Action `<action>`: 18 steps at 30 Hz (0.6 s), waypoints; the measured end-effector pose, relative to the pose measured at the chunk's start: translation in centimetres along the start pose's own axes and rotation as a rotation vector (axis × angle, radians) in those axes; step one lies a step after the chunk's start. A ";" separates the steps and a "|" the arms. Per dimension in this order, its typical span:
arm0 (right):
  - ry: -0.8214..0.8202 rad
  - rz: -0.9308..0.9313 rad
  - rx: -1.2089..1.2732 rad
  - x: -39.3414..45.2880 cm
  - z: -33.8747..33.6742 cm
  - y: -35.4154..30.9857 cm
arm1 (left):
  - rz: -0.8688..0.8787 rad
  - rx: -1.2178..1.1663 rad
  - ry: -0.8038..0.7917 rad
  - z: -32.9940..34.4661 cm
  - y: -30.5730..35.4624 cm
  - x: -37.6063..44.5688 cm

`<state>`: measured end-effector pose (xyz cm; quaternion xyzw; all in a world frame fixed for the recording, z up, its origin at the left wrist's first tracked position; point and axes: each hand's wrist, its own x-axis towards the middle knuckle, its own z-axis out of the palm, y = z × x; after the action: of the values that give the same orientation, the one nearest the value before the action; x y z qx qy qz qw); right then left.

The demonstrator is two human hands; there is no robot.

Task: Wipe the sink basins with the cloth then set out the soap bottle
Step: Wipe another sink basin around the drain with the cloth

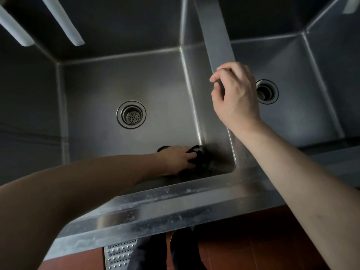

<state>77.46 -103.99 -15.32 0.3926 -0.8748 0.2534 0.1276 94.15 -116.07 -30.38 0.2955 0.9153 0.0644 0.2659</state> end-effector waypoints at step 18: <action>0.004 0.010 -0.019 0.1 0.1 -0.1 | -0.189 -0.145 0.066 -2.0 0.9 1.2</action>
<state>77.46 -104.14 -15.33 0.3867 -0.8789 0.2463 0.1316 92.70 -114.56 -29.00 0.1859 0.9402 0.1147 0.2612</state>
